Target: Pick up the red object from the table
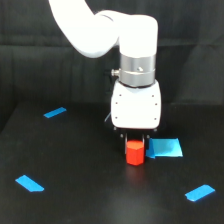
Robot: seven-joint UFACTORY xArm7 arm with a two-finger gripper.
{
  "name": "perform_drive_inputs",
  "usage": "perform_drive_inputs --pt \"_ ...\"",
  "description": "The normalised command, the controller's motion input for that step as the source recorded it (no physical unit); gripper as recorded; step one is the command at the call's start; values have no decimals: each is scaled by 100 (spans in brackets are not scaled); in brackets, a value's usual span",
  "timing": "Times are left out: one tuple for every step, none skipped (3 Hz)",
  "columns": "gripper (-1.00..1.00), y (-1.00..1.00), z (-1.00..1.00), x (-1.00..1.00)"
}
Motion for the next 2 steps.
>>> perform_drive_inputs --pt "-100 13 100 -60" --pt "-100 2 90 -55"
